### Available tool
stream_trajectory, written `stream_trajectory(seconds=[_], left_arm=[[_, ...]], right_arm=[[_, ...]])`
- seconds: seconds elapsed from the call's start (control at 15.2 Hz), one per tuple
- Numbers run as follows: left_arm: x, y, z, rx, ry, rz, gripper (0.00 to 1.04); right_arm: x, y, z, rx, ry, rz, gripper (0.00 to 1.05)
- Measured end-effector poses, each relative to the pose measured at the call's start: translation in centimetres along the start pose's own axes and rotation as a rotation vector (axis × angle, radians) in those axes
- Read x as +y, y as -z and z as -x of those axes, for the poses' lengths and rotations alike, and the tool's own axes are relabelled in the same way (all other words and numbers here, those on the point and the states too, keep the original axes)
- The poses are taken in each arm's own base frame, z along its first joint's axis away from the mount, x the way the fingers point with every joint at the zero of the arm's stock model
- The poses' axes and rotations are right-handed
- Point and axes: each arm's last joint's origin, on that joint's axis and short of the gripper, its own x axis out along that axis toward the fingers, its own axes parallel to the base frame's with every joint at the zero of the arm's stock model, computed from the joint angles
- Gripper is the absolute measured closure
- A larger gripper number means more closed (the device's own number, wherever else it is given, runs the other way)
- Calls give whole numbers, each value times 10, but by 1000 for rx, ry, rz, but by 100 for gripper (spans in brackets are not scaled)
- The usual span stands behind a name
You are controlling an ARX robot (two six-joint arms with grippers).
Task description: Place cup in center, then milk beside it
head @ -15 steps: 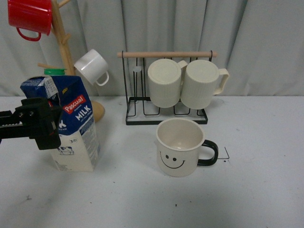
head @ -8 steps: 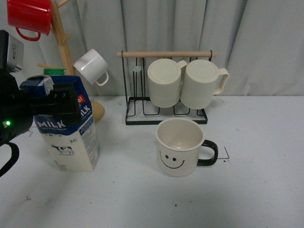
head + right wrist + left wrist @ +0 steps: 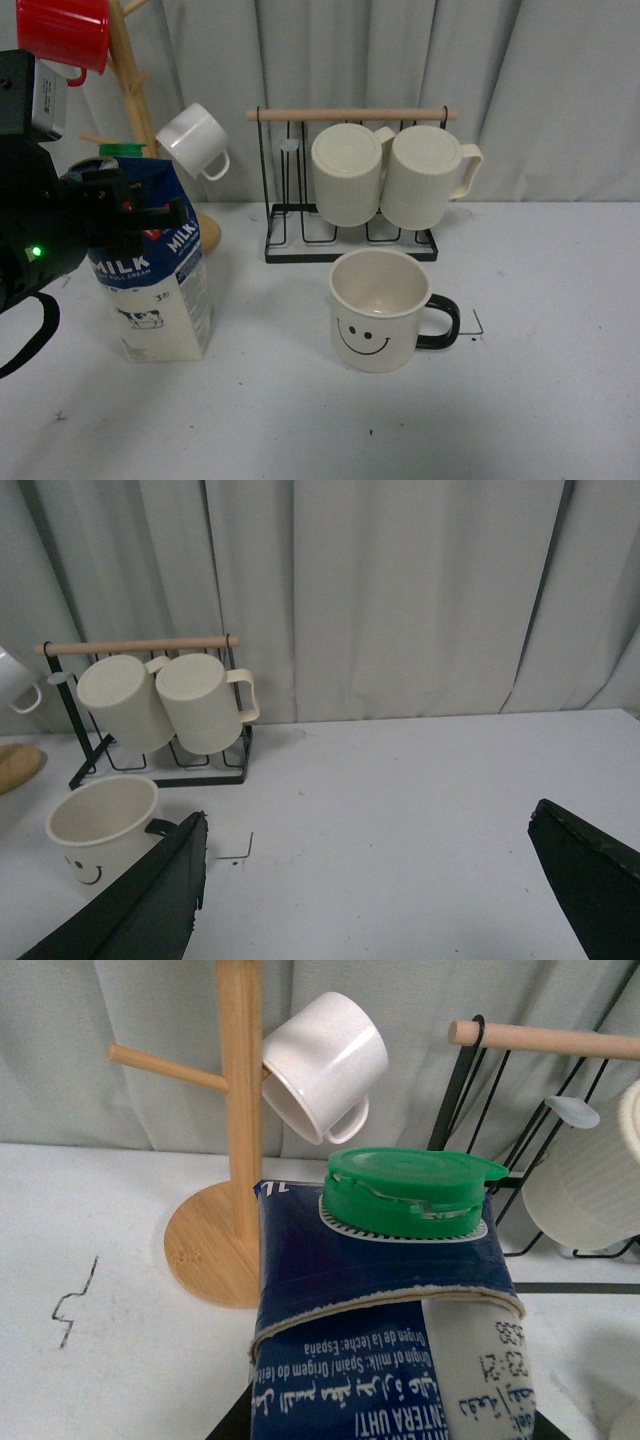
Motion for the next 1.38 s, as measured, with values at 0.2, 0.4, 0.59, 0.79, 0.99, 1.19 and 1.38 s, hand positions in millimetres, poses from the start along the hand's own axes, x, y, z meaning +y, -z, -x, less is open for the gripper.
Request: stream_trajectory(seconds=[0.2,0.4,0.59,0.79,0.99,1.19,1.38], left_arm=[[-15,-7,7,9,28,-11,90],[-24,-9,11,13,44,-17,90],[-44,-11,13,-3,96,-26,90],[-59,-17,5,-51,114,-15,91],[-67,-6,1,-44,96,-39,91],[-72,3,0,-38,93,-38,91],[-77,8,-2,-46,94,-18,91]], right_arm=[[0,0,0,0,0,0,6],[0,0,0,0,0,0,6],[0,0,0,0,0,0,6],[0,0,0,0,0,0,6],[0,0,0,0,0,0,6],[0,0,0,0,0,0,6],[0,0,0,0,0,0,6]])
